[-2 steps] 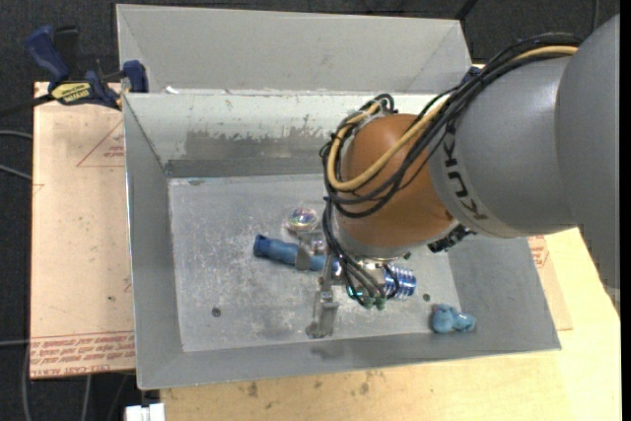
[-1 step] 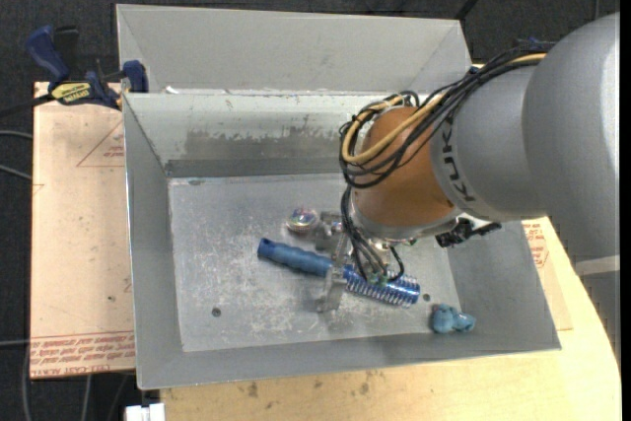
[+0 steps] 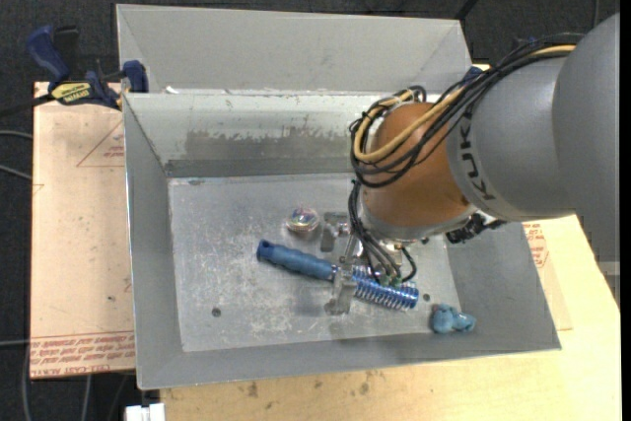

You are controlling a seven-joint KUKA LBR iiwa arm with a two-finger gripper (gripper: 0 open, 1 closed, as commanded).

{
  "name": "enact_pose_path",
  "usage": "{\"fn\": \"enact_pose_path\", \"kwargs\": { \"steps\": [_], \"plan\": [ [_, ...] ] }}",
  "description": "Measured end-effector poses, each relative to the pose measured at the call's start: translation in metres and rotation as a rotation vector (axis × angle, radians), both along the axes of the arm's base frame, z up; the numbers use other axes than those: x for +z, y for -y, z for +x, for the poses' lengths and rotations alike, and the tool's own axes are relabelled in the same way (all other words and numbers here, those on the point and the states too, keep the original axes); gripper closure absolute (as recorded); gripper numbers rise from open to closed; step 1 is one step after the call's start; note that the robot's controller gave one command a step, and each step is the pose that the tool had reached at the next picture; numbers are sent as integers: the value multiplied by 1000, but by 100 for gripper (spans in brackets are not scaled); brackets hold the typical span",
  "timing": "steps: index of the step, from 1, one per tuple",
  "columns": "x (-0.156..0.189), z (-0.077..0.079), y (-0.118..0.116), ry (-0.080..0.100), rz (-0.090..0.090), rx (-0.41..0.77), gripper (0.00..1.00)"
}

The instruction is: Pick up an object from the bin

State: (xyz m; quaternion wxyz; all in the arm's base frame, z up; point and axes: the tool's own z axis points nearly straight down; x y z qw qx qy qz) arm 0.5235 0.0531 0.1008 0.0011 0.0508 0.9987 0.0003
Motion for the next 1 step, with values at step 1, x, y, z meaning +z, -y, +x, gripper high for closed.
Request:
{"fn": "enact_pose_path", "kwargs": {
  "steps": [1],
  "plan": [
    [-2,-10,2,-4,1,-75,0]
  ]
}}
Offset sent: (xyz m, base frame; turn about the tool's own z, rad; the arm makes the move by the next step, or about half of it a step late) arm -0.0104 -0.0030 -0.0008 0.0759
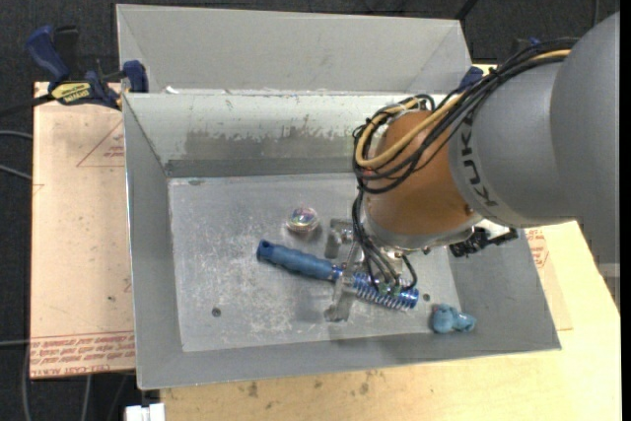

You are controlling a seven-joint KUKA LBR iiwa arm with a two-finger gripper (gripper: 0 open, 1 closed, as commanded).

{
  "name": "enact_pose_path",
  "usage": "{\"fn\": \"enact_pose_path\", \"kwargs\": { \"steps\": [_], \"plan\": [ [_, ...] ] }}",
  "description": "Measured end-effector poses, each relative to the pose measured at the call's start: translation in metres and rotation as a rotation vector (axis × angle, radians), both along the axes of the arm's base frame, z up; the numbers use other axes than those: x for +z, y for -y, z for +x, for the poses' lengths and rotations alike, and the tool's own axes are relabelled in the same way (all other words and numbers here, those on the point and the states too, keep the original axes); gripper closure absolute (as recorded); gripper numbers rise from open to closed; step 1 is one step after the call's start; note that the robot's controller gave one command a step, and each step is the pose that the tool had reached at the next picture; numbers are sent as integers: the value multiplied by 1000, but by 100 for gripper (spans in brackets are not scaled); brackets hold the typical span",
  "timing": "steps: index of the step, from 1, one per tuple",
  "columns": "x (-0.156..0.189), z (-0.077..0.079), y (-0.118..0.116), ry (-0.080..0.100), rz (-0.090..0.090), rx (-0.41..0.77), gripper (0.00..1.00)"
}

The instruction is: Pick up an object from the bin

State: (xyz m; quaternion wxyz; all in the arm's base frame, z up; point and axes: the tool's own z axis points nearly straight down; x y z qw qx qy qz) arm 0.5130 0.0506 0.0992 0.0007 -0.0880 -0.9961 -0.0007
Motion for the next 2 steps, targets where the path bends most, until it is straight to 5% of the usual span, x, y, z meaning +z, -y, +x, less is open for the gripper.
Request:
{"fn": "enact_pose_path", "kwargs": {
  "steps": [2],
  "plan": [
    [-31,4,-1,0,1,-95,0]
  ]
}}
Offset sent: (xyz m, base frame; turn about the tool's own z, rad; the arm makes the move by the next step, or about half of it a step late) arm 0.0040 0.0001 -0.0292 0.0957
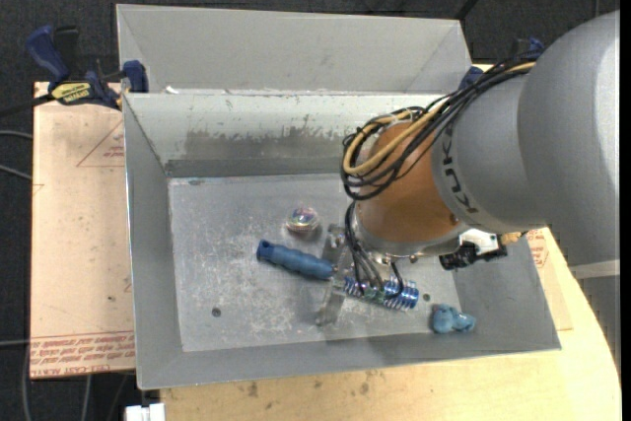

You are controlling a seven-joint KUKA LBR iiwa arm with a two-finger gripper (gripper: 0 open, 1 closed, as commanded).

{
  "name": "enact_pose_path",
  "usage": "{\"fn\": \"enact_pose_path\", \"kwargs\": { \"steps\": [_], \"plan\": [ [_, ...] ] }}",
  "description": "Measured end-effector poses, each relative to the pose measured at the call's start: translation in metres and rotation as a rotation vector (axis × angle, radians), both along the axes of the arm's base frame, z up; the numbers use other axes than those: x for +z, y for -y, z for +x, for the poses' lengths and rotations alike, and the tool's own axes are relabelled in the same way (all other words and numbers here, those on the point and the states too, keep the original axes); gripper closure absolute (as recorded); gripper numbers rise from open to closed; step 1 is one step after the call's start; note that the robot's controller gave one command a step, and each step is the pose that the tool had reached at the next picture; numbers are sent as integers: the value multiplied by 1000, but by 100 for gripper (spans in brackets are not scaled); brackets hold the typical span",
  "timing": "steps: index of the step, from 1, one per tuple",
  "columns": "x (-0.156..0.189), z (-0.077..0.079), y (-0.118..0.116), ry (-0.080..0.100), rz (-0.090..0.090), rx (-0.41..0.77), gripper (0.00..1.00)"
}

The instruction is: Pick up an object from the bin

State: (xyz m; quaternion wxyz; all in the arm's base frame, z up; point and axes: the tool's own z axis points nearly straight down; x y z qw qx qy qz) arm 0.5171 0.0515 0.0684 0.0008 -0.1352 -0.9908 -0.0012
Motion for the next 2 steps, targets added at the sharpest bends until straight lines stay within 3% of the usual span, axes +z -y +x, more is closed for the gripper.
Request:
{"fn": "enact_pose_path", "kwargs": {
  "steps": [1,2],
  "plan": [
    [1,0,0,1,1,0,100],
    [43,1,0,4,-1,1,100]
  ]
}}
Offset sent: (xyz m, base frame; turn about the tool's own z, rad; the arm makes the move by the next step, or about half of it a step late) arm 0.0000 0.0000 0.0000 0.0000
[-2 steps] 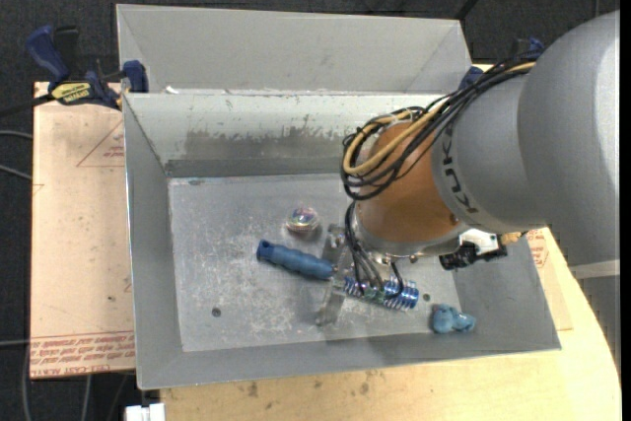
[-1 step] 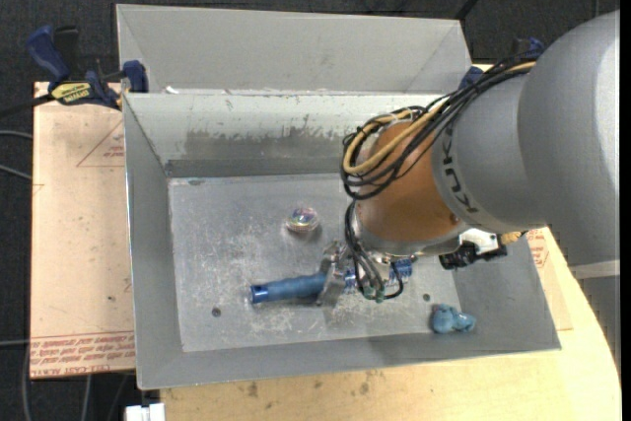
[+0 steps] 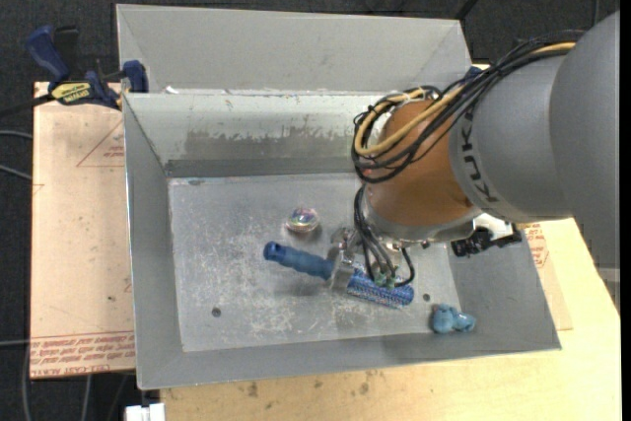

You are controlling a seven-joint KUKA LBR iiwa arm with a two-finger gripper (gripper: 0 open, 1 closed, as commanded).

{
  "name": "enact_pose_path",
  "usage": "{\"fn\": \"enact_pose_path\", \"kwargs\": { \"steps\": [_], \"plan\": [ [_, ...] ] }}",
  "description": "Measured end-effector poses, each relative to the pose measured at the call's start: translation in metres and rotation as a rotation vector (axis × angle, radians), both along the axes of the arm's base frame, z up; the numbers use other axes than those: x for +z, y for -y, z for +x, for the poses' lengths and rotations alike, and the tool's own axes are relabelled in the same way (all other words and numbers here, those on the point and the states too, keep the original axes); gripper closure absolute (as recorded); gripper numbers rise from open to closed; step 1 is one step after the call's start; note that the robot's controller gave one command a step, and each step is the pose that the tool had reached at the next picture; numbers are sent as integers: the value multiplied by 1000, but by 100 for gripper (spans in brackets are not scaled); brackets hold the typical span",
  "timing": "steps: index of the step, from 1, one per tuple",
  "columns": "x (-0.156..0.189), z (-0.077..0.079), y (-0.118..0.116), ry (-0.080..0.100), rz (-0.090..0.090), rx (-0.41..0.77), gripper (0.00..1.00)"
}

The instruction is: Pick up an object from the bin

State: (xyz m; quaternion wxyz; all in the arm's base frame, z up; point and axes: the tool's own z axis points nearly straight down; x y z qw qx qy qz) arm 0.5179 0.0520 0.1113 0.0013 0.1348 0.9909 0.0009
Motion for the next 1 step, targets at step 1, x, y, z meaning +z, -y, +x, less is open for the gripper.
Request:
{"fn": "enact_pose_path", "kwargs": {
  "steps": [1],
  "plan": [
    [53,1,-1,3,0,2,100]
  ]
}}
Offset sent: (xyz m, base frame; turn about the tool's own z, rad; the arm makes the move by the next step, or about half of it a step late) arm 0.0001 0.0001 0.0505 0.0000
